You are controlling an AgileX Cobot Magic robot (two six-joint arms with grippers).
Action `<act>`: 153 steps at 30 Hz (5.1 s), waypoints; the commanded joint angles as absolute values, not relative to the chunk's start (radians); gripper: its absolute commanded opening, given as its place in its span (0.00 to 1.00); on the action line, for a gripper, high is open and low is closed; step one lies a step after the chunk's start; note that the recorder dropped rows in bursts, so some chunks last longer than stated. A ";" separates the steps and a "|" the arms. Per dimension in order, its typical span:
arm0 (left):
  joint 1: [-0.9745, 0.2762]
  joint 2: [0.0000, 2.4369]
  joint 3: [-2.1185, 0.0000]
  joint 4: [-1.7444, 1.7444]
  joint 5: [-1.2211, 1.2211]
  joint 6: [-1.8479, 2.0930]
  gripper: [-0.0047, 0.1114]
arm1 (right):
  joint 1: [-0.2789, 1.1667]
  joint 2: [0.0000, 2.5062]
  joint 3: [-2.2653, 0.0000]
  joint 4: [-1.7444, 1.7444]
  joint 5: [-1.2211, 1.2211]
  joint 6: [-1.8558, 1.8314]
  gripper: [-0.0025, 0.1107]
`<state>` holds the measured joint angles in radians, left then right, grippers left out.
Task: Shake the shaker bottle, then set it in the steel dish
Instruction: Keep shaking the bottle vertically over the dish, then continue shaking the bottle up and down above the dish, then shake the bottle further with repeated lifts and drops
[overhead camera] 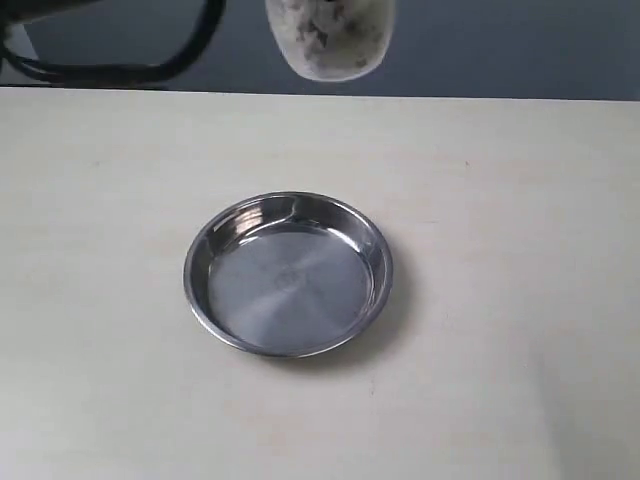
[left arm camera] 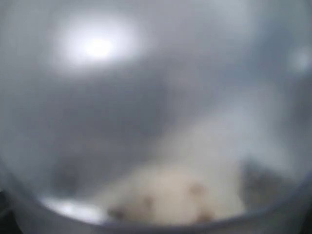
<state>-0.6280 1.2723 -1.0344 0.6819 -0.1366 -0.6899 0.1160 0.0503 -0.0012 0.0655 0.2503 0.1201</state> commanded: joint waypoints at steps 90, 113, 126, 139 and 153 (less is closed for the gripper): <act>-0.565 1.440 -0.731 0.530 -0.254 -0.639 0.04 | 0.118 0.054 0.000 0.062 0.236 0.117 0.01; -0.558 1.472 -0.716 0.425 -0.280 -0.523 0.04 | 0.118 0.054 0.000 0.062 0.236 0.117 0.01; -0.549 1.473 -0.740 0.443 -0.196 -0.528 0.04 | 0.118 0.054 0.000 0.062 0.236 0.117 0.01; -0.568 1.424 -0.764 0.451 -0.172 -0.551 0.04 | 0.119 0.054 0.000 0.062 0.234 0.117 0.01; -0.556 1.458 -0.683 0.348 -0.364 -0.522 0.04 | 0.119 0.054 0.000 0.062 0.236 0.117 0.01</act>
<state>-0.5665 1.3783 -0.7687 0.4141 -0.3493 -0.5188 0.1160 0.0503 -0.0012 0.0655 0.2479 0.1201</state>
